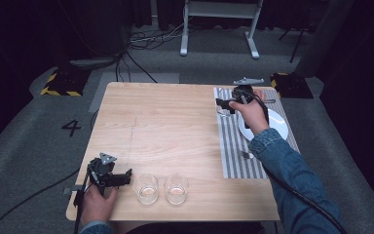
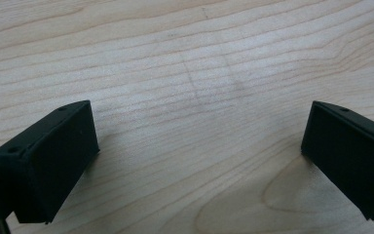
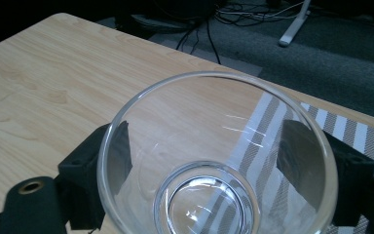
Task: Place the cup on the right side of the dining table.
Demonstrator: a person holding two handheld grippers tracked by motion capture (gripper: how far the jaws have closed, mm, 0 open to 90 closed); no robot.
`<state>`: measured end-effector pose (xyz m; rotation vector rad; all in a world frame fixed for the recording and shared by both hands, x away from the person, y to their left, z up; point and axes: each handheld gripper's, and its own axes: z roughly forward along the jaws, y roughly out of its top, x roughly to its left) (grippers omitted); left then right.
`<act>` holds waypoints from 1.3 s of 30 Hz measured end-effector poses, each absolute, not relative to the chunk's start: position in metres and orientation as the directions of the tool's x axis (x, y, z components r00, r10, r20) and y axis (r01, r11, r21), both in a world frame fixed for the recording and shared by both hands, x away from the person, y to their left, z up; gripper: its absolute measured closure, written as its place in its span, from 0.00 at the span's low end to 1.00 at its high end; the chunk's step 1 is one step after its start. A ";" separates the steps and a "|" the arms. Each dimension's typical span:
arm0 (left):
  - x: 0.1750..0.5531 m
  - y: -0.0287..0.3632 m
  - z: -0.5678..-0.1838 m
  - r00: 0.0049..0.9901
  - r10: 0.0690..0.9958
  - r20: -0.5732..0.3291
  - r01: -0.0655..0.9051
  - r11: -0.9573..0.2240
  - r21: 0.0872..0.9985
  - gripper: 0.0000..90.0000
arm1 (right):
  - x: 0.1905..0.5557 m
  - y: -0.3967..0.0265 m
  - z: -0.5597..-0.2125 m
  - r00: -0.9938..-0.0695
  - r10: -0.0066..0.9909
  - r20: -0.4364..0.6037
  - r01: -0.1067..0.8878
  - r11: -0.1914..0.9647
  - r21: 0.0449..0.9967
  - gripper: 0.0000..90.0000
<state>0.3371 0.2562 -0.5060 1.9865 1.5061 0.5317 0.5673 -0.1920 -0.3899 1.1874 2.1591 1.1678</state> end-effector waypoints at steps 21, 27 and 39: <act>0.337 0.256 -0.506 0.282 0.959 -0.032 0.726 -0.191 0.661 0.00 | 0.612 -0.195 -0.402 -0.473 0.880 -0.029 0.545 0.319 0.775 0.20; 0.337 0.256 -0.506 0.282 0.959 -0.033 0.726 -0.191 0.661 0.00 | 0.623 -0.204 -0.416 -0.409 0.911 -0.049 0.585 0.303 0.752 0.20; 0.337 0.256 -0.506 0.281 0.959 -0.033 0.726 -0.190 0.661 0.00 | 0.632 -0.201 -0.435 -0.403 0.914 -0.033 0.605 0.293 0.740 0.20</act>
